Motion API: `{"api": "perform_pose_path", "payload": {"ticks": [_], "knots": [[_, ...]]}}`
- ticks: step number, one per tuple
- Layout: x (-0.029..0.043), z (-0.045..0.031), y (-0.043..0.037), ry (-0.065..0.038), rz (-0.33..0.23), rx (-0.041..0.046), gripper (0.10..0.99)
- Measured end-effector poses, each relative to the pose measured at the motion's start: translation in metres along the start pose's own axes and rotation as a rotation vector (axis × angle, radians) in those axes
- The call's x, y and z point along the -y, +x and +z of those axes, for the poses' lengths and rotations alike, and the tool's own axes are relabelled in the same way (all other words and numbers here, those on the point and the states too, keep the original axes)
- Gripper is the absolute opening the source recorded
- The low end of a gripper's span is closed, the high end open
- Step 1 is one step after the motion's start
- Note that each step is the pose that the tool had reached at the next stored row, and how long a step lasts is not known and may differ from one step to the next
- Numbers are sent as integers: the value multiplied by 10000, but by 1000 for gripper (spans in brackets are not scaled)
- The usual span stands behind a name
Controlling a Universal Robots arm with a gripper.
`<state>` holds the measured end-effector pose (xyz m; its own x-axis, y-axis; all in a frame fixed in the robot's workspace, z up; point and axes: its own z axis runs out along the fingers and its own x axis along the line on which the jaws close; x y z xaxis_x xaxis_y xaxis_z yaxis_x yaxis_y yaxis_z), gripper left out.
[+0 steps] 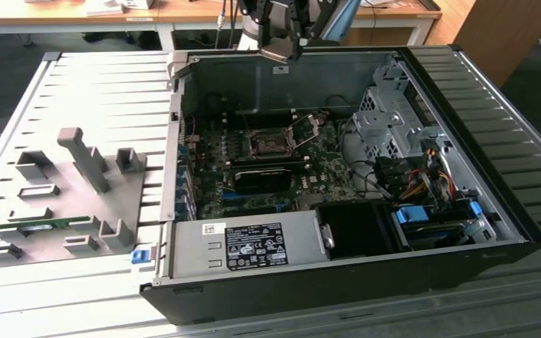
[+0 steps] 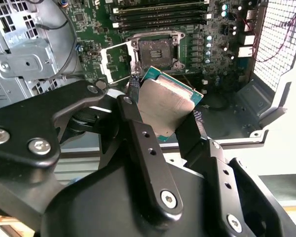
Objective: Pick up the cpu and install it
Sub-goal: 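Place the cpu into insertion slot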
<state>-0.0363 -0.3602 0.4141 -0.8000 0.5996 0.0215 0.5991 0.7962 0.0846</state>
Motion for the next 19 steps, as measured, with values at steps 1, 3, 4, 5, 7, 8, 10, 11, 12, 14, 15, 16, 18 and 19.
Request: {"api": "perform_pose_path", "payload": {"ticks": [1,3,4,5,7,8,10,11,12,14,15,16,18,19], "knots": [[0,0,0,-2,67,6,541],[0,1,0,-5,202,17,541],[0,1,0,-6,269,23,541],[0,1,0,-8,339,29,541],[0,2,-1,-11,464,39,541],[0,2,0,-12,526,44,541],[0,3,-1,-14,645,55,541],[0,3,-1,-15,705,60,541],[0,3,-1,-16,764,65,541],[0,4,-1,-19,887,75,541],[0,4,-1,-20,945,80,541],[0,4,-1,-22,1003,85,541],[0,5,-1,-24,1119,95,541],[0,5,-1,-25,1176,100,541]]}}
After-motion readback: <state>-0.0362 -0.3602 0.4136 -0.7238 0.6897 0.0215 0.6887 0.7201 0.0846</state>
